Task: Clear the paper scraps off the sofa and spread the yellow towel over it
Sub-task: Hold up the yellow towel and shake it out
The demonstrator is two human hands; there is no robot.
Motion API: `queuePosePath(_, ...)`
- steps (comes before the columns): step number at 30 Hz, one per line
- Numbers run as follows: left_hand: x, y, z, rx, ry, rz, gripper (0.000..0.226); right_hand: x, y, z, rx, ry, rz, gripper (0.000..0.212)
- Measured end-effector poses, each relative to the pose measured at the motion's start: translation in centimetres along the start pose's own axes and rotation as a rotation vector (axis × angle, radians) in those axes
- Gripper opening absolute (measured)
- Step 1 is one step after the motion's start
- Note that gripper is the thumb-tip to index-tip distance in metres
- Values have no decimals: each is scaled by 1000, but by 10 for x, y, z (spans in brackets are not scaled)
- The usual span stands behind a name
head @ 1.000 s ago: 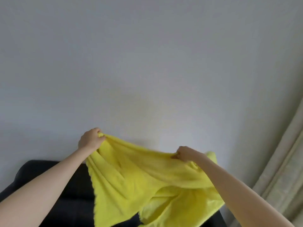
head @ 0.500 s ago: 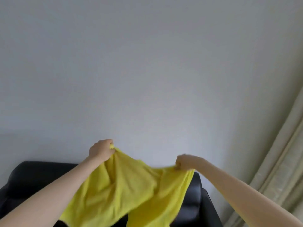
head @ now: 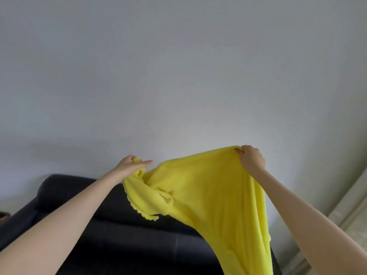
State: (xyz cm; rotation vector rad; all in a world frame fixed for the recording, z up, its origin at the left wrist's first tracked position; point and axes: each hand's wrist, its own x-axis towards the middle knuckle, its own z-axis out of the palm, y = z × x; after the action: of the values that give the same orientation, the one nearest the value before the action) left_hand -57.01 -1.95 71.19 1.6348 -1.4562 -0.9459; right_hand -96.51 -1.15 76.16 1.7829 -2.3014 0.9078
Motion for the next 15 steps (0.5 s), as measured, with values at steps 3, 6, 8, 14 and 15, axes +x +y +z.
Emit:
queuePosePath(3, 8, -18, -10, -131, 104, -59, 34, -1, 32, 13, -56, -103, 73, 37)
queuePosePath(6, 8, -23, -13, -103, 160, -56, 17, -6, 60, 30, -162, -187, 125, 36)
queuePosePath(8, 7, -30, -13, -85, 203, -34, 21, -12, 72, 45, -251, -223, 162, 35)
queuePosePath(14, -14, -54, 9, 22, 183, 91, 23, -40, 81, 118, -451, -528, 128, 38)
queuePosePath(15, -19, -58, 17, 24, 151, 114, 21, -46, 73, 135, -421, -598, 70, 39)
